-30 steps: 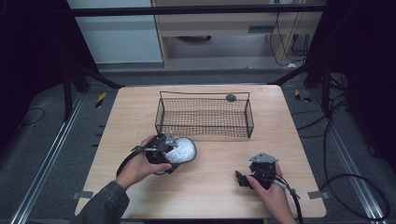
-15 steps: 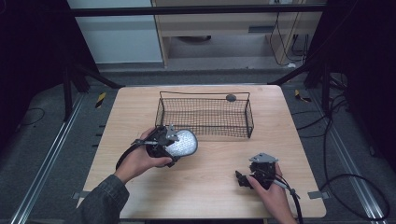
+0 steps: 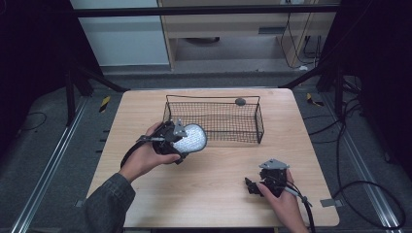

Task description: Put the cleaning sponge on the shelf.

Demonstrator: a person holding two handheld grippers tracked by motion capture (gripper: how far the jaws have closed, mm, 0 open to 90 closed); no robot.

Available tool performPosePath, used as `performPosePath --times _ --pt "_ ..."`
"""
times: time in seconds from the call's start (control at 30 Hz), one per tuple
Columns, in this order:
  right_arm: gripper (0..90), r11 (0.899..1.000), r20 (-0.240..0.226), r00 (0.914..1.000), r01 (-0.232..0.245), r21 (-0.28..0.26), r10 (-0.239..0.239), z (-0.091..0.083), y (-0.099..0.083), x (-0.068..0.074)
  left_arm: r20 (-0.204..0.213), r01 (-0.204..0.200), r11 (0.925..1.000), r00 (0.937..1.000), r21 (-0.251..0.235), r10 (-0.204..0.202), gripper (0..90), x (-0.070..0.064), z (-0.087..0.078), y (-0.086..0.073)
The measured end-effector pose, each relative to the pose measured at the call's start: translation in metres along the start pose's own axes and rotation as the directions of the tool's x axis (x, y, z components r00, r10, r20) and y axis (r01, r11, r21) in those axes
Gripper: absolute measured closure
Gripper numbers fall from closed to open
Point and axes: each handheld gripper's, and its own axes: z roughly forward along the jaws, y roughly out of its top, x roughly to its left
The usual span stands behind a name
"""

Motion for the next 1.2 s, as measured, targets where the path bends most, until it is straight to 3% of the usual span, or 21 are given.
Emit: performPosePath --times 0.3,0.7,1.2 --pt "0.4 1.000 0.000 1.0000 0.000 0.000 0.000 0.000 0.000 0.000 -0.029 -0.005 0.9999 0.9996 -0.015 0.005 9.4 0.010 -0.007 0.010" --pt "0.4 1.000 -0.001 1.0000 0.000 0.000 0.000 0.000 0.000 0.000 -0.052 -0.027 0.9995 0.9983 -0.016 0.026 9.4 0.014 -0.010 0.015" --pt "0.4 1.000 -0.001 1.0000 0.002 -0.001 -0.002 0.000 0.000 0.000 -0.108 -0.066 0.9978 0.9920 0.003 0.066 9.5 0.037 -0.006 0.030"
